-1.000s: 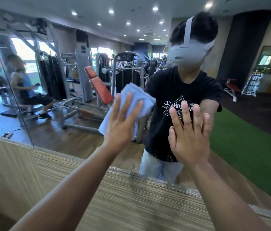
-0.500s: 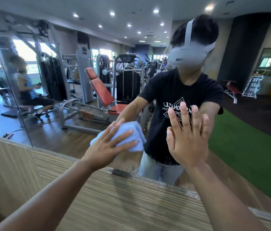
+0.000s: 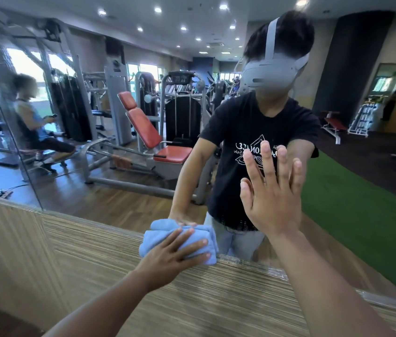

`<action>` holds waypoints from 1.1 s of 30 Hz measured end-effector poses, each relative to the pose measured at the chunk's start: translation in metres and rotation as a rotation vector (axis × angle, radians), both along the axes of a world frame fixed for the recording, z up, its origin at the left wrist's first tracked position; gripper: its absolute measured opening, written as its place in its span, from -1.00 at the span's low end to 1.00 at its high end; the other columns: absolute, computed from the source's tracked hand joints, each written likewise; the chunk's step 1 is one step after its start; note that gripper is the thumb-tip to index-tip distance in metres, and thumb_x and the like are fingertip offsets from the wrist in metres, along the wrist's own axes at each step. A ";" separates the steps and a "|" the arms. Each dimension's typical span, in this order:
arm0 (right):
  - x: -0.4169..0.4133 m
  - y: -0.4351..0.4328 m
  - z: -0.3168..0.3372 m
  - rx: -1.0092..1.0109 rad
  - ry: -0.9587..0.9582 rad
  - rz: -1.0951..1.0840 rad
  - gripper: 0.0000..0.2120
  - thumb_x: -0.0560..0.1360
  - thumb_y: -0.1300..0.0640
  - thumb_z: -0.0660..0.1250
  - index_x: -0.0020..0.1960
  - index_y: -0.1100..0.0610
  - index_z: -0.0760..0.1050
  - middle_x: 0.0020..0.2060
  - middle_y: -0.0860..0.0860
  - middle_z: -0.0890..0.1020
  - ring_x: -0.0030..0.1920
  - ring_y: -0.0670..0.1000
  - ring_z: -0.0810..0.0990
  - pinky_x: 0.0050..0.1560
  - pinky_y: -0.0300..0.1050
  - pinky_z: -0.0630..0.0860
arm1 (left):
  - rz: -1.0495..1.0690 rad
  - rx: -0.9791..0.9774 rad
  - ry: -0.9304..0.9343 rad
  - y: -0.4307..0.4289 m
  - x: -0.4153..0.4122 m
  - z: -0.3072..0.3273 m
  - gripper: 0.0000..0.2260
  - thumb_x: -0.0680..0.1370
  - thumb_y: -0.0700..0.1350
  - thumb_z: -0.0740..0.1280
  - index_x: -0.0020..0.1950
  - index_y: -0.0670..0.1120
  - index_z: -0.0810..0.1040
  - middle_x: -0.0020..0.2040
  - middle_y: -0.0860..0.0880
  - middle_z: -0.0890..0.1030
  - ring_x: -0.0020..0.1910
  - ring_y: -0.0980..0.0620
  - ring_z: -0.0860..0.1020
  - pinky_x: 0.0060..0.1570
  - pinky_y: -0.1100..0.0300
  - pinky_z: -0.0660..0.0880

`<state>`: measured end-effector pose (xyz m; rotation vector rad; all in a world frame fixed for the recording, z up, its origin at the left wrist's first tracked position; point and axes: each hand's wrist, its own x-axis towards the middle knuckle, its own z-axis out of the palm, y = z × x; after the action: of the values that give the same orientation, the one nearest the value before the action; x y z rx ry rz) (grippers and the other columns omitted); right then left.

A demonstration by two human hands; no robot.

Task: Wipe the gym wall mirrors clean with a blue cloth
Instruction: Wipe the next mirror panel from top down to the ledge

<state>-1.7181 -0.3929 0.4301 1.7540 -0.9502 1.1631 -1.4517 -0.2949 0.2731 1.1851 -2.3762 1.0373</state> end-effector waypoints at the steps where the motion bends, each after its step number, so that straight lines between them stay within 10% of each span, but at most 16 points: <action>1: 0.000 0.000 0.000 -0.001 0.003 -0.003 -0.41 0.68 -0.05 0.17 0.67 -0.01 0.12 0.64 0.09 0.12 0.64 0.19 0.03 0.63 0.23 -0.11 | 0.038 0.026 0.010 0.004 -0.001 -0.006 -0.44 0.59 -0.24 0.18 0.57 0.15 0.31 0.60 0.07 0.25 0.60 -0.15 0.15 0.58 -0.14 0.04; 11: -0.002 0.002 0.001 0.008 0.021 -0.006 -0.42 0.70 -0.06 0.15 0.67 0.00 0.12 0.64 0.09 0.13 0.63 0.20 0.04 0.63 0.22 -0.11 | 0.183 0.066 -0.132 0.026 0.085 0.019 -0.34 0.51 -0.39 0.03 0.51 0.12 0.42 0.53 0.03 0.38 0.48 -0.25 0.36 0.32 -0.28 0.41; 18: 0.001 -0.001 -0.001 -0.001 0.014 -0.022 -0.43 0.70 -0.05 0.11 0.68 0.01 0.09 0.65 0.10 0.08 0.65 0.17 -0.07 0.62 0.23 -0.17 | 0.214 0.120 -0.141 0.033 0.086 0.025 -0.42 0.53 -0.34 0.09 0.47 0.08 0.47 0.54 -0.01 0.38 0.52 -0.28 0.23 0.53 -0.18 0.06; 22: 0.002 0.000 0.000 0.005 0.010 -0.016 -0.43 0.70 -0.04 0.11 0.68 0.01 0.08 0.65 0.10 0.09 0.65 0.17 -0.06 0.62 0.23 -0.16 | 0.074 0.063 -0.100 0.016 0.027 0.020 -0.50 0.72 -0.24 -0.09 0.46 0.09 0.50 0.54 0.02 0.36 0.55 -0.27 0.19 0.53 -0.22 0.09; 27: -0.002 0.000 0.000 -0.007 0.020 -0.026 -0.43 0.70 -0.06 0.13 0.67 0.01 0.12 0.64 0.10 0.12 0.65 0.15 -0.08 0.62 0.21 -0.17 | -0.037 0.074 -0.114 -0.009 -0.057 0.021 -0.48 0.57 -0.25 0.18 0.50 0.12 0.44 0.60 0.08 0.26 0.59 -0.20 0.15 0.57 -0.18 0.03; 33: -0.002 0.000 0.001 -0.013 0.021 -0.017 -0.44 0.70 -0.06 0.13 0.66 0.00 0.14 0.64 0.09 0.12 0.65 0.15 -0.04 0.63 0.21 -0.14 | -0.053 0.019 -0.116 -0.005 -0.001 0.019 -0.54 0.71 -0.25 0.02 0.50 0.12 0.44 0.57 0.08 0.32 0.55 -0.16 0.28 0.50 -0.18 0.24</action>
<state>-1.7196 -0.3929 0.4312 1.7415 -0.9411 1.1362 -1.4530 -0.2995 0.2917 1.0893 -2.4966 1.0968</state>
